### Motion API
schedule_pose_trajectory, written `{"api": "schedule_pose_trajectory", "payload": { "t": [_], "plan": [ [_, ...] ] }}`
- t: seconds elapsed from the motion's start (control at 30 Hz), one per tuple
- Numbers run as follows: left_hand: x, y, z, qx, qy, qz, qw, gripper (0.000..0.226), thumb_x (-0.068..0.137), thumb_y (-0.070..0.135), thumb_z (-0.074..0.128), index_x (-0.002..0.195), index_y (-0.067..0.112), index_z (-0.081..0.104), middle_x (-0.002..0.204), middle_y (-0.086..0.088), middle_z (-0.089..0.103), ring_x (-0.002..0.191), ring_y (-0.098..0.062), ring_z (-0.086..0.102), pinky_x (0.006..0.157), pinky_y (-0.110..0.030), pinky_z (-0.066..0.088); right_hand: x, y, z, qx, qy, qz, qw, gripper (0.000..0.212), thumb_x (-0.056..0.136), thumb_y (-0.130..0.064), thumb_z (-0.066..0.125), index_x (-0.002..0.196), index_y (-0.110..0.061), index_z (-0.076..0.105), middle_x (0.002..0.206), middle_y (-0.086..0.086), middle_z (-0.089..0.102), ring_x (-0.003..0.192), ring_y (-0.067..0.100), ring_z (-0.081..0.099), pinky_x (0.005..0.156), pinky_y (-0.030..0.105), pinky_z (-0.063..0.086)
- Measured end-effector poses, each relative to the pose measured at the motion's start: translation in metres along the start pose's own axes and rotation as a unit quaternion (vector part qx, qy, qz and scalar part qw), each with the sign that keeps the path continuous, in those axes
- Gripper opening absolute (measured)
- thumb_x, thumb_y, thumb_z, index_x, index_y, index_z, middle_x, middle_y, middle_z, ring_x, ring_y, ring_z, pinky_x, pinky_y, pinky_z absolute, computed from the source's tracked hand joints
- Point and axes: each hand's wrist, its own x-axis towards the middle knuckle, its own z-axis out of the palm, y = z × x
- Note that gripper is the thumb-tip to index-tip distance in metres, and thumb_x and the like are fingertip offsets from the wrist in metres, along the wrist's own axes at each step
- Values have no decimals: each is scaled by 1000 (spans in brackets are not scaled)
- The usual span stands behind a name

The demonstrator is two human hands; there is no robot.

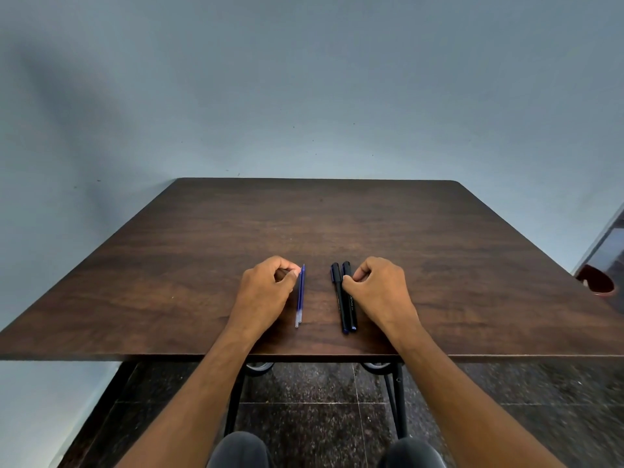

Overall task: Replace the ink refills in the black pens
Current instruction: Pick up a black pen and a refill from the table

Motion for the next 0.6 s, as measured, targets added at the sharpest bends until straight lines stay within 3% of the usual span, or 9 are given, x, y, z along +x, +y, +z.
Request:
{"api": "schedule_pose_trajectory", "payload": {
  "t": [0.1,0.27,0.37,0.6],
  "plan": [
    [0,1,-1,4,-3,-1,1000,12,95,33,63,86,40,66,78,17,68,79,11,61,55,-8,43,-1,0,0,-5,5,-4,1000,26,81,-27,77,61,-19,63,58,-9,60,53,-2,53,45,10,36],
    [0,2,-1,6,-7,-5,1000,14,96,33,63,85,42,64,82,19,68,81,14,59,60,-9,42,2,1,1,5,-9,1,1000,21,82,-31,76,80,-26,56,83,-8,61,74,4,56,56,13,34],
    [0,2,0,0,-5,-7,1000,13,96,33,62,86,40,65,81,18,68,81,13,60,61,-10,42,3,1,2,-1,-15,4,1000,21,82,-31,76,88,-25,56,87,-6,60,78,7,56,59,15,36],
    [-1,3,-2,-15,-4,-9,1000,13,96,32,62,86,38,67,78,17,68,78,12,61,59,-9,43,5,-7,4,-114,-6,18,993,33,84,-26,65,59,-9,53,58,2,53,51,10,45,44,22,29]
  ]
}}
